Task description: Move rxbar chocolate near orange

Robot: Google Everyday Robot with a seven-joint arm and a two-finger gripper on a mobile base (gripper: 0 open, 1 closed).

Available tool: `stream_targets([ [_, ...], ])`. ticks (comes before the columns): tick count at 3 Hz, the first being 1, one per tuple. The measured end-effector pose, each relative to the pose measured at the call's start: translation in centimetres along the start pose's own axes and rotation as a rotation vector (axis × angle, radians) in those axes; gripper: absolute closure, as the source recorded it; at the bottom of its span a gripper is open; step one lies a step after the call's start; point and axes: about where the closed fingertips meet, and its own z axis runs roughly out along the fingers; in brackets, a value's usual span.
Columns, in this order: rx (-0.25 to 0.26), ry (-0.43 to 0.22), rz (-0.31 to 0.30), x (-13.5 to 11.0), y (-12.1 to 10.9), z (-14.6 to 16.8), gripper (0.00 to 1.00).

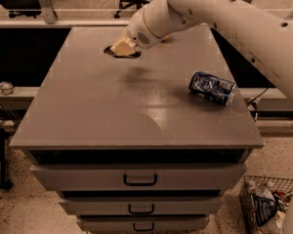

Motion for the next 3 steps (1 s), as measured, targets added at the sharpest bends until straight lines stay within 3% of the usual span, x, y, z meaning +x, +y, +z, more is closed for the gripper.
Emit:
stream_targets([
  [1, -0.001, 0.000, 0.000, 0.0, 0.1, 0.0, 1.00],
  [2, 0.054, 0.033, -0.009, 0.8, -0.6, -0.4, 1.00],
  [3, 0.157, 0.100, -0.016, 3.1, -3.2, -2.0, 1.00],
])
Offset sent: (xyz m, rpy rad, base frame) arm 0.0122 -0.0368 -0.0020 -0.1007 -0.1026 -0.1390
